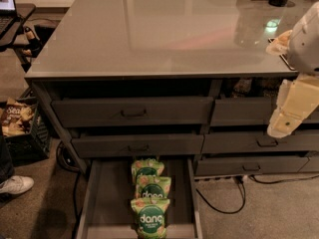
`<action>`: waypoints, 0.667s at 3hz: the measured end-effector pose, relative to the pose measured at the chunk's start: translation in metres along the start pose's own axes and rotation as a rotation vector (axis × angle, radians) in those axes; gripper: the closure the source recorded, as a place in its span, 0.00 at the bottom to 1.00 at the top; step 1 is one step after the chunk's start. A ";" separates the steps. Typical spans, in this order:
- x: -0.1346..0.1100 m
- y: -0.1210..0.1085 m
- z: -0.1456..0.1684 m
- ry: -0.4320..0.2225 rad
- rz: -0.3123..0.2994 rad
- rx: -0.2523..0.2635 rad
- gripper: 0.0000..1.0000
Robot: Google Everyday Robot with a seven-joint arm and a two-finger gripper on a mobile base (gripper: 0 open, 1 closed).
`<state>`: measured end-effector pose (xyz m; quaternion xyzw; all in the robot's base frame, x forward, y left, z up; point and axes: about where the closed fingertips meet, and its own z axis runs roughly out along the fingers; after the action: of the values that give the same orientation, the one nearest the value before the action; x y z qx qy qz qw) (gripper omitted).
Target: Pick green rice chip bag from bottom drawer and place on counter
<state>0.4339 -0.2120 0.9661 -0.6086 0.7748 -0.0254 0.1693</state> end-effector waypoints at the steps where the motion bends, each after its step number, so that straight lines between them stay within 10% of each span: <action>1: -0.003 0.024 0.036 -0.050 -0.025 -0.063 0.00; 2: -0.005 0.053 0.081 -0.071 -0.047 -0.142 0.00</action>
Offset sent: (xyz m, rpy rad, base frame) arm -0.0399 0.0514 -0.1534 0.1179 0.2055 0.1496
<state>0.4096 -0.1799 0.8779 -0.6377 0.7535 0.0472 0.1524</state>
